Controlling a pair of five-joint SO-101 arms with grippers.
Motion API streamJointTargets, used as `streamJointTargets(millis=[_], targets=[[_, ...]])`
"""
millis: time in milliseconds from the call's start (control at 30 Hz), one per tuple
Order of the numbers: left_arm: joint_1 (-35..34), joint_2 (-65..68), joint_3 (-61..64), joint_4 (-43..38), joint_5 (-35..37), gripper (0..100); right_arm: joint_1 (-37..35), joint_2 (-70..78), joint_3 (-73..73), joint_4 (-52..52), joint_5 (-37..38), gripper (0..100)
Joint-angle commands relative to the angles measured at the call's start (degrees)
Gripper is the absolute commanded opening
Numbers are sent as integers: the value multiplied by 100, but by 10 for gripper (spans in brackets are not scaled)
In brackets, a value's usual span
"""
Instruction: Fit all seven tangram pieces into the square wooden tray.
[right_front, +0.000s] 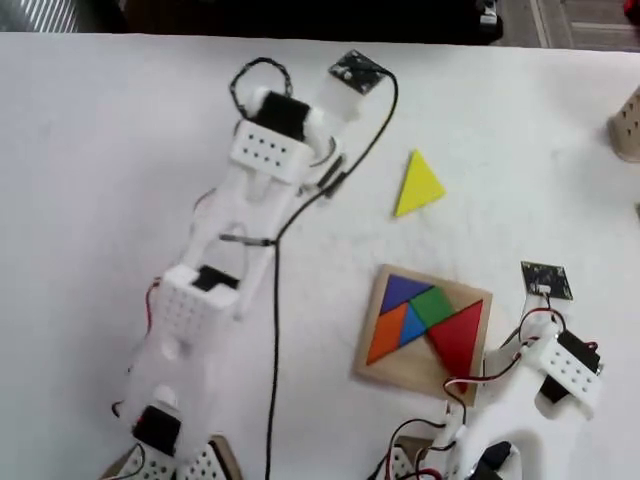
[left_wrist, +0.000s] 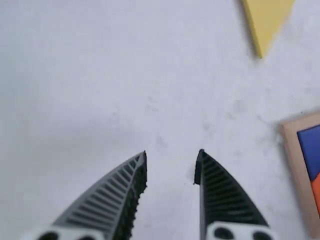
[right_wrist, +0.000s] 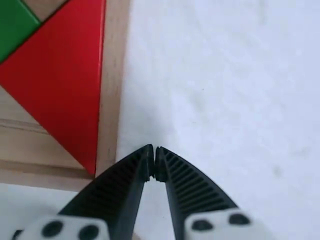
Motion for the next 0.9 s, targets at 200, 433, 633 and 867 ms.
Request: streamJointTargets(millis=[200, 433, 633, 867], targets=[[-998, -3011, 4193, -1020, -18, 177, 4, -136, -220, -242, -158, 18], [-1780, -5130, 8220, -3015, -18, 178, 4, -66, -1670, 505, -202, 19], [-2325, -6589, 10101, -3851, -18, 279, -681, 673, -3174, 1262, -835, 19], [-2818, -6967, 11235, -5178, 44, 290, -1727, 2949, -5530, 1429, -1811, 18]])
